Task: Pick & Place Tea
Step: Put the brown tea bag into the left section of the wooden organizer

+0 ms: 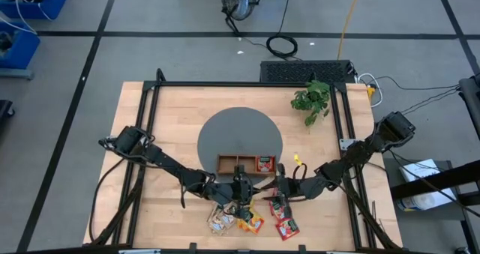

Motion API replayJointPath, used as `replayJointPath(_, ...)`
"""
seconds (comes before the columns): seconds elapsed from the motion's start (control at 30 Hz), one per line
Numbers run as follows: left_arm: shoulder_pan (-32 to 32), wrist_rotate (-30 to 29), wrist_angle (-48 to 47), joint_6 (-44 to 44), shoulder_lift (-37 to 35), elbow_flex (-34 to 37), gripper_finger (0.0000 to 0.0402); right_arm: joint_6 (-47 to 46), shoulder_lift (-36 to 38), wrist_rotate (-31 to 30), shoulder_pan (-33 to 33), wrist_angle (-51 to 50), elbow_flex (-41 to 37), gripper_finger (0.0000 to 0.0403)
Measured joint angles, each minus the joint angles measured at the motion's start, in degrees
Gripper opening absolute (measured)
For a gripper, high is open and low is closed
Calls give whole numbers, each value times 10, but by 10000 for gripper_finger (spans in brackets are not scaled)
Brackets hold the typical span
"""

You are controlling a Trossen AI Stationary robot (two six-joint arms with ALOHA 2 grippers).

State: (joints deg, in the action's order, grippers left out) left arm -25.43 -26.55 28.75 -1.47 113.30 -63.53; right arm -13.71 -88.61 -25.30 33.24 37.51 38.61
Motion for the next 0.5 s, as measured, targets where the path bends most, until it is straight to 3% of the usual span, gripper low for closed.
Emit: replayJointPath(0.5,0,0,3,-2,0,0,4,-12,0,-17,-6,-35,0,141)
